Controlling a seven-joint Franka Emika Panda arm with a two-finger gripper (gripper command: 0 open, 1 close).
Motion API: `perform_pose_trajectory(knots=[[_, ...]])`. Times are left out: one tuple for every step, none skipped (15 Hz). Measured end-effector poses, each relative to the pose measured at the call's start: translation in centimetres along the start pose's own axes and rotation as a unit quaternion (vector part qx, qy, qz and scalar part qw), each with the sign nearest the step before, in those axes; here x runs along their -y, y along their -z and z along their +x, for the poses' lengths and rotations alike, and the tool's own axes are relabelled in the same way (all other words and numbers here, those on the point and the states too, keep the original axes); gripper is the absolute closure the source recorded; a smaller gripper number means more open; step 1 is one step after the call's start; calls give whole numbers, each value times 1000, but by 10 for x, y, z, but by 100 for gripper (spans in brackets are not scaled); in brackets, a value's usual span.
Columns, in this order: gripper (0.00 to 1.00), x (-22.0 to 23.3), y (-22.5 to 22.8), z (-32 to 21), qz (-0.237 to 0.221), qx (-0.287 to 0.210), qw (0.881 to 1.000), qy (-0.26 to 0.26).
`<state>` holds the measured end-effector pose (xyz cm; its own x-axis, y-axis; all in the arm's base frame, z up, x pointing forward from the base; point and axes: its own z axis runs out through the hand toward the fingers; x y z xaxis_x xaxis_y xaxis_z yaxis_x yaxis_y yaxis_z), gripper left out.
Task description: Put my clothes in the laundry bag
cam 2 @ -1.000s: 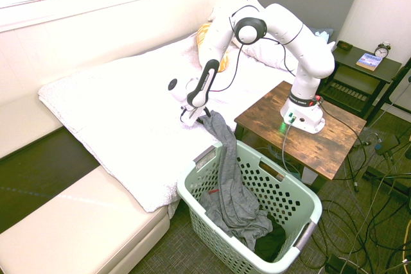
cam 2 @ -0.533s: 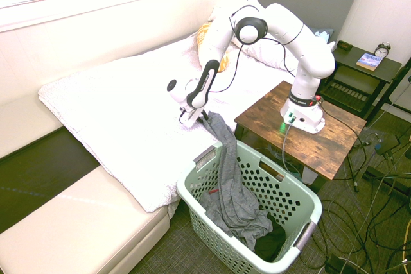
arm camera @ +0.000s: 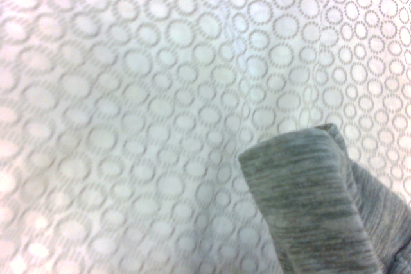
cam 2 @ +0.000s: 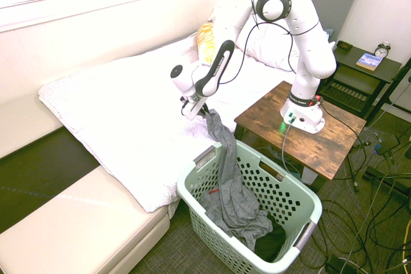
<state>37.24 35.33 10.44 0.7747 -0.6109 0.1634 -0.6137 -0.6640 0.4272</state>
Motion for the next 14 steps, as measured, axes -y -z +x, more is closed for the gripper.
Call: perform_pose_trajectory(knots=[[100, -15, 15, -29, 9, -10, 1000, 12], [100, -29, 30, -60, 21, -20, 999, 23], [100, -44, 45, -94, 34, -31, 998, 37], [100, -57, 58, -124, 47, -39, 997, 49], [100, -67, 65, -147, 55, -46, 996, 61], [100, -74, 67, -164, 59, -50, 994, 72], [100, -78, 66, -175, 59, -53, 994, 79], [100, -81, 63, -181, 57, -54, 993, 85], [100, -83, 59, -184, 54, -56, 993, 90], [100, -86, 54, -187, 53, -56, 993, 94], [100, -89, 49, -192, 52, -56, 992, 100], [100, -92, 45, -198, 51, -57, 991, 107], [100, -95, 43, -207, 50, -58, 990, 115], [100, -98, 41, -217, 51, -60, 989, 124]])
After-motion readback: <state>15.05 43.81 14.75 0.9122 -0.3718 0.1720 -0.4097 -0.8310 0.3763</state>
